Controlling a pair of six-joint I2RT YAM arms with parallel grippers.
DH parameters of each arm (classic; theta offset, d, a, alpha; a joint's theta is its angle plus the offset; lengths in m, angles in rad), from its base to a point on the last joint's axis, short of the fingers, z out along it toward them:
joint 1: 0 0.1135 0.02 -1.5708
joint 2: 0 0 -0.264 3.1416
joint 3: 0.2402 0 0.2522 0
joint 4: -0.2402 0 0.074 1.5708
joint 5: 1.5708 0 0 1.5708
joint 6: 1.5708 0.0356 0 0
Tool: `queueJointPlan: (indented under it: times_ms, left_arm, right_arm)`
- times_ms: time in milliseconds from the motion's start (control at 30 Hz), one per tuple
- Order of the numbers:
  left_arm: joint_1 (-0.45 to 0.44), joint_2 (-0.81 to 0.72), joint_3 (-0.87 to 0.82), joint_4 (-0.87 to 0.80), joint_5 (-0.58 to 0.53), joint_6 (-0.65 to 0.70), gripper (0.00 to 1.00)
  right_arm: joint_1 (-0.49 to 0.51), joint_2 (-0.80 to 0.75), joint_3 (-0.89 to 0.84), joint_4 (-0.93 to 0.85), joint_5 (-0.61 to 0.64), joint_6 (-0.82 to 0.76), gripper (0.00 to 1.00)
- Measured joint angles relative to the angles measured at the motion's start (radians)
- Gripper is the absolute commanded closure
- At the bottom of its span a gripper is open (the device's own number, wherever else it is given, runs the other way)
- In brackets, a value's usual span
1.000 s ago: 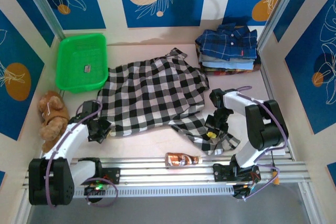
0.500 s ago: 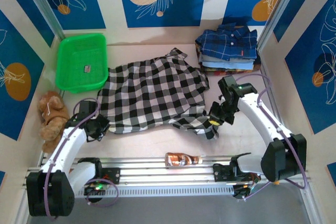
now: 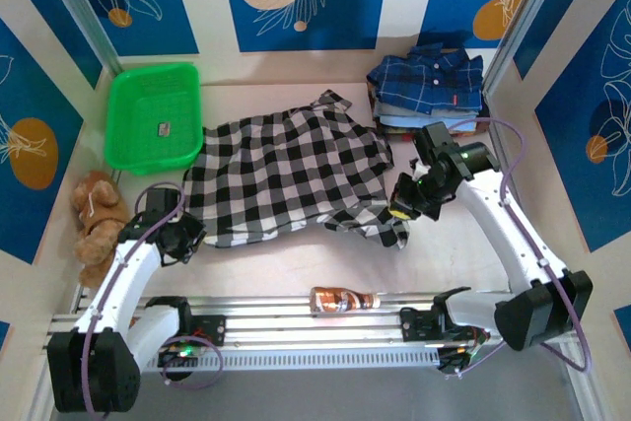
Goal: Fold and stack the long sleeve shirts
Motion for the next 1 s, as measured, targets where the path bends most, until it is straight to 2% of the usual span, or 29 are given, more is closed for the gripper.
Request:
queueJointPlan:
  times_ms: [367,733,1000]
  left_arm:
    - [0.007,0.125,0.069,-0.013,-0.084,0.000,1.00]
    - [0.023,0.213,0.082,0.005,-0.119,0.006,0.99]
    - [0.023,0.255,0.166,0.011,-0.120,0.043,0.99]
  right_arm:
    - [-0.016,0.293,0.243,0.013,0.100,-0.171,1.00]
    - [-0.021,0.593,0.458,0.028,0.177,-0.328,1.00]
    - [-0.022,0.725,0.612,0.019,0.229,-0.402,1.00]
